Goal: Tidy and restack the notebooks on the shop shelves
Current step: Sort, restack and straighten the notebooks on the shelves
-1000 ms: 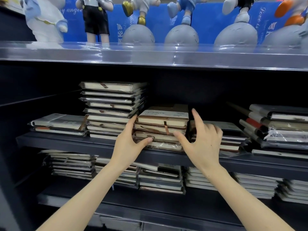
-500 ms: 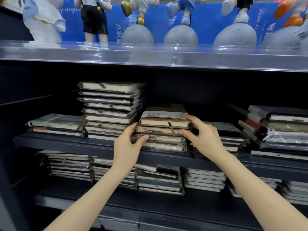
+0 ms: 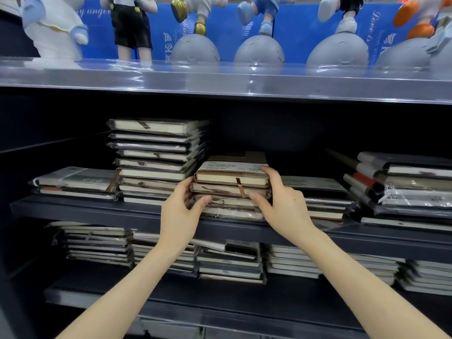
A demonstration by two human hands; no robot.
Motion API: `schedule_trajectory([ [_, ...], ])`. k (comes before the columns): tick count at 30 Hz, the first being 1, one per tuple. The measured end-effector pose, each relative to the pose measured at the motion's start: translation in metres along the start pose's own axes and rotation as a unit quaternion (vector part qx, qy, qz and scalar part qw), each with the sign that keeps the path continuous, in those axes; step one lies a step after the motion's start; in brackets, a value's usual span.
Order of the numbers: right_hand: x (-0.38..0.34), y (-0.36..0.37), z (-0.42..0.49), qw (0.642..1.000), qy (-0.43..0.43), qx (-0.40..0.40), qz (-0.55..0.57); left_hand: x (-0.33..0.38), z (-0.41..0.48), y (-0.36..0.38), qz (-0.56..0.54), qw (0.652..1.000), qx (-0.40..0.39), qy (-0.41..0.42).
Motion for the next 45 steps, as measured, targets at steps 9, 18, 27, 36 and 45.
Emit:
schedule_trajectory([
  [9,0.006,-0.004,-0.004,0.993,0.028,-0.053,0.101,0.001,-0.002,-0.001,0.02,1.0,0.011,0.018],
  [18,-0.007,-0.001,-0.007,0.999,-0.018,0.0,0.045,0.003,-0.004,-0.004,0.004,0.999,0.041,0.008],
  [27,-0.01,-0.029,-0.029,0.966,-0.034,0.207,-0.148,0.003,-0.004,-0.006,-0.006,1.0,0.009,0.003],
  [36,0.003,0.001,-0.035,0.984,0.038,0.172,-0.007,-0.004,0.001,-0.01,-0.011,0.997,0.073,-0.028],
  [45,-0.002,-0.002,-0.04,0.983,0.003,0.179,0.051,-0.004,0.0,-0.01,0.015,0.996,0.087,-0.028],
])
Point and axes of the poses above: each hand's wrist, its own z-axis towards the middle knuckle, its own y-axis out of the palm, x = y × z, the point moved 9 cm from there along z, towards the middle knuckle, and after that the axes turned 6 degrees about z, right-handed, at the moved point
